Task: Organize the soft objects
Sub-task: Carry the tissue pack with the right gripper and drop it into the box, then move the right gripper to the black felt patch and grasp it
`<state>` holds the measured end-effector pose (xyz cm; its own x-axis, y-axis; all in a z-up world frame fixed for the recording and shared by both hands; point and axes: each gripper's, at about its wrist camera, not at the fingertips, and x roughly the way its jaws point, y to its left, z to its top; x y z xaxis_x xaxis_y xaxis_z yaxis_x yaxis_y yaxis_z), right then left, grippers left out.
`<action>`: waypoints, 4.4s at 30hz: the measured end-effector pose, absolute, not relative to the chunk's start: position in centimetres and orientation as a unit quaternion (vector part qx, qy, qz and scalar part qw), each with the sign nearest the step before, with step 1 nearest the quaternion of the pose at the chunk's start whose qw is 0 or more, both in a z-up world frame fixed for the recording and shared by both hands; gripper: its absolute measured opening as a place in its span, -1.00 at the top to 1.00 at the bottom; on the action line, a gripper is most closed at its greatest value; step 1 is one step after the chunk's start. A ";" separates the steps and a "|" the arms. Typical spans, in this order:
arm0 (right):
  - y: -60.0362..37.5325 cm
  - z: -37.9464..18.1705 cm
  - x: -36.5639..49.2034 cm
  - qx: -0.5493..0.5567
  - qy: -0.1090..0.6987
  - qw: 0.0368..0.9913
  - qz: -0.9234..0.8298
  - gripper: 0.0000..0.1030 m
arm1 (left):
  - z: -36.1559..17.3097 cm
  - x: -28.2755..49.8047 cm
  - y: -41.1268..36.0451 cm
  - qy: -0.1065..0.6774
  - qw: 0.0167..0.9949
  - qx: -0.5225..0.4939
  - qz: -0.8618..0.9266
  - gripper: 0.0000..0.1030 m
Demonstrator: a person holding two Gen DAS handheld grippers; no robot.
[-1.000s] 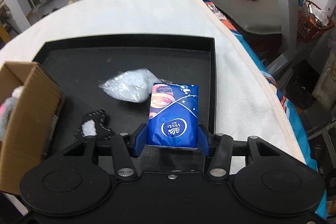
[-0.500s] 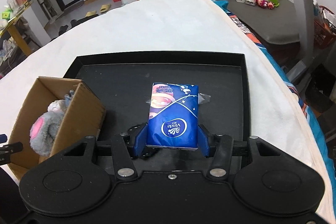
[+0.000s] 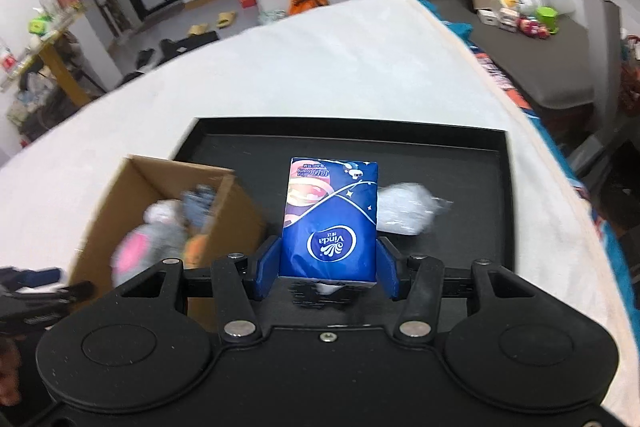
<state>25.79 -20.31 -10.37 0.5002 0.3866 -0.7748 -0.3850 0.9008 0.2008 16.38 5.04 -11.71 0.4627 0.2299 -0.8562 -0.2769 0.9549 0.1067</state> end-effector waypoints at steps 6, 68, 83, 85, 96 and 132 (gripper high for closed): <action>-17.4 -9.0 24.6 -0.025 0.438 0.868 0.233 0.04 | -12.0 16.3 5.5 0.495 0.857 -0.038 0.136 0.09; -11.3 -8.7 21.0 -0.115 0.431 0.859 0.251 -0.61 | -12.5 16.3 6.9 0.508 0.850 -0.097 0.096 0.40; -17.6 -12.0 25.0 -0.100 0.437 0.859 0.250 -0.63 | -11.8 17.0 6.0 0.504 0.853 -0.078 0.111 -0.02; -17.7 -12.4 25.2 -0.107 0.440 0.854 0.256 -0.63 | -11.8 17.1 5.8 0.505 0.852 -0.073 0.114 -0.07; -18.0 -15.4 27.2 -0.103 0.468 0.835 0.271 -0.45 | -11.7 17.8 4.8 0.507 0.851 -0.056 0.123 -0.26; -16.4 -21.0 27.4 -0.146 0.468 0.827 0.276 0.04 | -13.1 19.8 1.0 0.520 0.841 -0.005 0.147 -0.37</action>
<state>27.37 -16.45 -21.01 0.4096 0.3208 -0.8540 -0.5934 0.8047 0.0176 19.79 1.00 -13.11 0.4159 0.2421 -0.8766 -0.2532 0.9566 0.1441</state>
